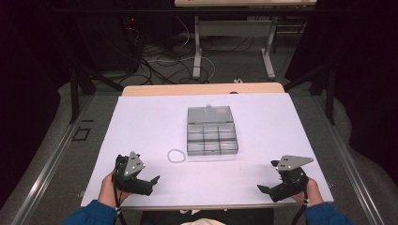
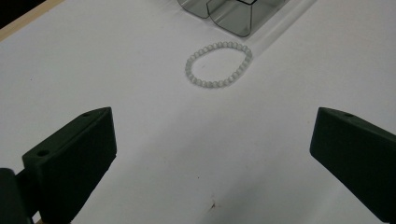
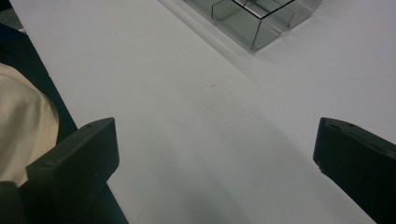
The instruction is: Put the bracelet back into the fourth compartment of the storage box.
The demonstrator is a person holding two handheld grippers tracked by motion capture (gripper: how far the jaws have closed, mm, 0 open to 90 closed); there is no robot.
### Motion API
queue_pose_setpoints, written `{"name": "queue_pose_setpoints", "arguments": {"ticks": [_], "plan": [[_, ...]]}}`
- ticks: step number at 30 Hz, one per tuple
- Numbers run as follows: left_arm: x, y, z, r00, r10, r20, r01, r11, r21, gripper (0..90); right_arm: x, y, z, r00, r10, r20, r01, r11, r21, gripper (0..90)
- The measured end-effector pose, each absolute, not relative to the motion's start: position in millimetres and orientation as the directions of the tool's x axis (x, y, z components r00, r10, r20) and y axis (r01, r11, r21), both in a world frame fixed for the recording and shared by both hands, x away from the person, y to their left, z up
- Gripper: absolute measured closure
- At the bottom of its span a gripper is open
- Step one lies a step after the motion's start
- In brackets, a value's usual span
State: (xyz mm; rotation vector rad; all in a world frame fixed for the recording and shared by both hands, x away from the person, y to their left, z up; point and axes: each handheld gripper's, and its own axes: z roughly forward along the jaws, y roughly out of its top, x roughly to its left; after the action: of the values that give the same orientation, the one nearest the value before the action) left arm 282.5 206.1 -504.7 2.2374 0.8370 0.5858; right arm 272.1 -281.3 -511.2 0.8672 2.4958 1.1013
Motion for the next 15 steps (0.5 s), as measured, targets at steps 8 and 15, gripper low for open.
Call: {"name": "queue_pose_setpoints", "arguments": {"ticks": [8, 15], "plan": [[292.7, 198.9, -506.5, 0.692, 0.703, 0.162, 0.411, -0.568, 0.713, 0.4, 272.9, -281.0, -512.0, -0.781, 0.625, -0.014, 0.405, 0.524, 0.749, 0.0], [300.6, 193.6, -508.7, 0.682, 0.717, 0.142, 0.432, -0.552, 0.713, 0.3, 273.9, -281.7, -511.5, -0.79, 0.613, -0.016, 0.401, 0.536, 0.743, 0.0]]}}
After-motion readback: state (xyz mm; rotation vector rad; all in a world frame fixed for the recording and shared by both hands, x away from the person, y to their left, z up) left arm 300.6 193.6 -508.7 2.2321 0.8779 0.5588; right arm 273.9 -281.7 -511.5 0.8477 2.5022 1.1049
